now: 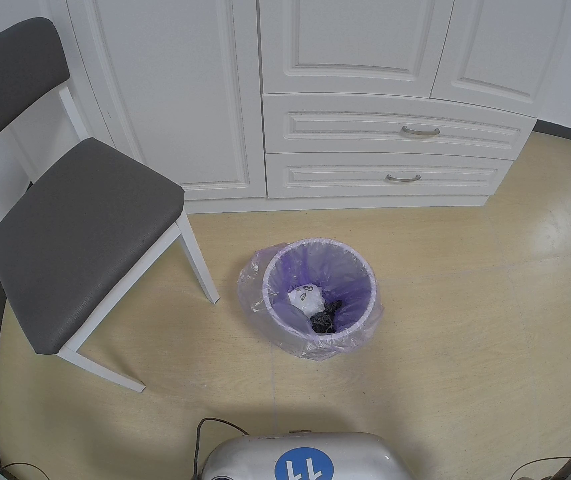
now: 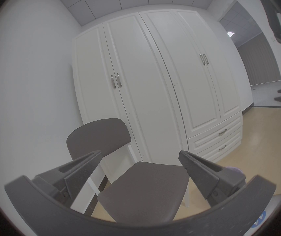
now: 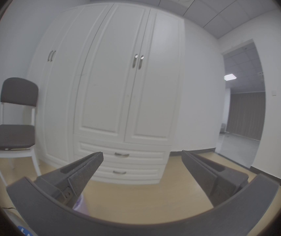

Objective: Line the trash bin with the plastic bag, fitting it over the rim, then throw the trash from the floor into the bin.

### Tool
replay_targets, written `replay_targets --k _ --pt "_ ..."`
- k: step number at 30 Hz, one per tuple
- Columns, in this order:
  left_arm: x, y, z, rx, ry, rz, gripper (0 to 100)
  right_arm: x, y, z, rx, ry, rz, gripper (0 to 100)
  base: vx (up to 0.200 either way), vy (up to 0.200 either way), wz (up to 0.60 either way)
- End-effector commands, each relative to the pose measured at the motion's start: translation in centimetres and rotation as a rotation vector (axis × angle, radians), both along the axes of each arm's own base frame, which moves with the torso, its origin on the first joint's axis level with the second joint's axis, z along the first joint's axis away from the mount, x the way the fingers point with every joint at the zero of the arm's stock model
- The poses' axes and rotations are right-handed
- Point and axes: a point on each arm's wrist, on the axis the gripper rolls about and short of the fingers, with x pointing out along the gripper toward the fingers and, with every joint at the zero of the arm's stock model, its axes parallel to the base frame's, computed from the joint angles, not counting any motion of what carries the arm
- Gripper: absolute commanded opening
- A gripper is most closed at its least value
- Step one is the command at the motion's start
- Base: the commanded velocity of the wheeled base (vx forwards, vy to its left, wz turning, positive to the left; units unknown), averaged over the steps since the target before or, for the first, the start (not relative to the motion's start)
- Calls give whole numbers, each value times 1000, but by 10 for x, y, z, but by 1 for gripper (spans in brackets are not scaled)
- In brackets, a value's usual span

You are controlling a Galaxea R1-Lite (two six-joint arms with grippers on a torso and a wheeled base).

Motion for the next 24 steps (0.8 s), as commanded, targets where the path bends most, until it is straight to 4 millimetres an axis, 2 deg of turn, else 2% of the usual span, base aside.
replay_targets --k 1,3,4,5,6,10,16,24 --pt "-11 1 -2 -13 -21 18 100 -49 -14 10 21 -180 -87 100 0 0 0" --pt "-12 1 -1 -13 -27 21 100 -56 -15 9 23 -182 -86 100 0 0 0" --pt "-16 2 -1 -14 -44 29 100 -70 -16 6 23 -185 -89 100 0 0 0" --pt "-16 2 -1 -14 -46 30 100 -71 -16 6 23 -187 -89 100 0 0 0" --pt "-21 2 -2 -13 -59 46 100 -84 -18 1 27 -194 -92 100 0 0 0" --pt "-28 2 -3 -11 -87 61 100 -105 -19 -11 57 -200 -109 100 0 0 0" --pt "-37 1 3 -10 -137 47 100 -128 -19 -31 84 -206 -158 100 0 0 0" --pt "-51 1 -4 -29 -140 43 100 -148 -19 -56 140 -226 -128 100 0 0 0"
